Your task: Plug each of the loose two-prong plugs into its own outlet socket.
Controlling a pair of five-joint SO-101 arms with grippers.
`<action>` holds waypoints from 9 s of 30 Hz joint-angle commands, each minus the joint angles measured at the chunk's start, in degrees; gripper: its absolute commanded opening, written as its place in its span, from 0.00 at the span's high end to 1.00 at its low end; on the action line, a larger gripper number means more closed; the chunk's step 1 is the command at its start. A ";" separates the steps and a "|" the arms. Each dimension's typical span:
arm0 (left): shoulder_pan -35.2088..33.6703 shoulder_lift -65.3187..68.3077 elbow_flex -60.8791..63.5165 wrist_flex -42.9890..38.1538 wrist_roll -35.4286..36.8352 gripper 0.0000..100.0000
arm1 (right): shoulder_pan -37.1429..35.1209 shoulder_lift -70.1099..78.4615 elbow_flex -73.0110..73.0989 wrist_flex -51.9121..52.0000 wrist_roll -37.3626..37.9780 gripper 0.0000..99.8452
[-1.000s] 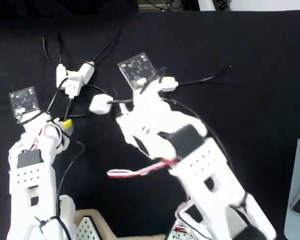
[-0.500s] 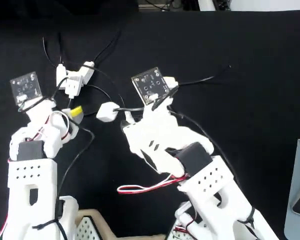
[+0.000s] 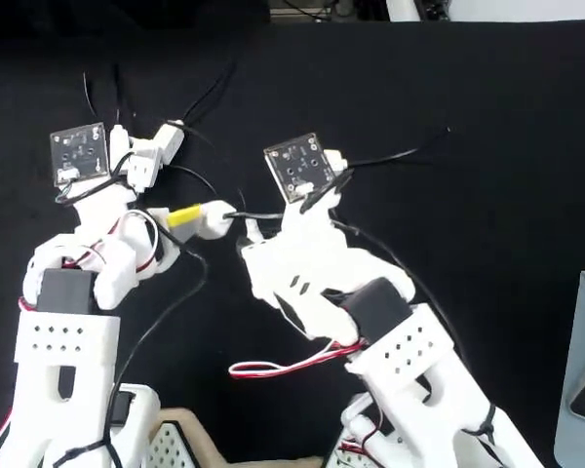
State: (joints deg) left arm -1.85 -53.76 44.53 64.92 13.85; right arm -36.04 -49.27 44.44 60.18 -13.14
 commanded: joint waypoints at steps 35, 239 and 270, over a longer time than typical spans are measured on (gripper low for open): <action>6.90 -16.53 18.07 -1.93 -6.68 0.67 | -2.90 -16.31 0.66 -1.23 -3.25 0.99; 5.05 5.45 25.80 -13.80 -42.90 0.70 | 10.55 -20.70 12.53 -0.62 7.12 0.99; -15.25 5.45 29.49 -16.97 -53.45 0.70 | -6.51 2.15 4.88 -10.73 14.15 0.99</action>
State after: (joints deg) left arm -15.21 -47.34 76.53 48.31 -39.34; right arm -40.88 -47.25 52.62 50.68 0.66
